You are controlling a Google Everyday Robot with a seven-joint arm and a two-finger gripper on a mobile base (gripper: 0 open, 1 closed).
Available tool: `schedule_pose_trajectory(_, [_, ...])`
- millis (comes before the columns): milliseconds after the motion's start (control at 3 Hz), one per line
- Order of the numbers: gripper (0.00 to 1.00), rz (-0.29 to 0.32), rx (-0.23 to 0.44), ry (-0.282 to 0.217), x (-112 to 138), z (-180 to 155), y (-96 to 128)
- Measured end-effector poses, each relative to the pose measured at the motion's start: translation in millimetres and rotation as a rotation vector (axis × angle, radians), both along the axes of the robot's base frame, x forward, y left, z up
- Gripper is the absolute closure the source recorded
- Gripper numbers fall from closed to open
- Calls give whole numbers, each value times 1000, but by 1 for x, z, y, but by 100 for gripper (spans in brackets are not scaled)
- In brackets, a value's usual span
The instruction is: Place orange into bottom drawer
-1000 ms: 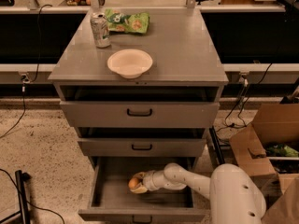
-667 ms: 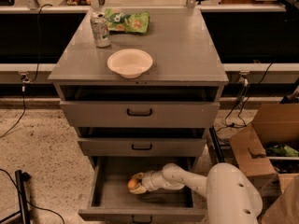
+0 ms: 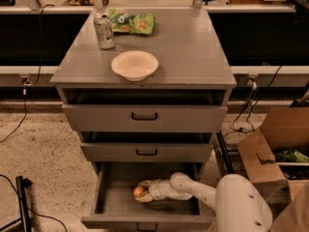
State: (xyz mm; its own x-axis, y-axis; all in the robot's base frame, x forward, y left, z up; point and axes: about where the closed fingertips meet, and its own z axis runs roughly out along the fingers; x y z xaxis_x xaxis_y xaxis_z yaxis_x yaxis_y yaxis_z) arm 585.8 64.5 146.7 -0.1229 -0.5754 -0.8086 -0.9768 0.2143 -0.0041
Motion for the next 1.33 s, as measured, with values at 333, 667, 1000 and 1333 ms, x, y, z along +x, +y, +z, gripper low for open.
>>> schedule_pose_trajectory(333, [36,3,1,2,-1,-1,2])
schedule_pose_trajectory(667, [11,6,3,4,-3,-2,5])
schedule_pose_trajectory(1000, [0,8,4,6,-4,-2,6])
schedule_pose_trajectory(1333, [0,17,23,-12,-8,6,8])
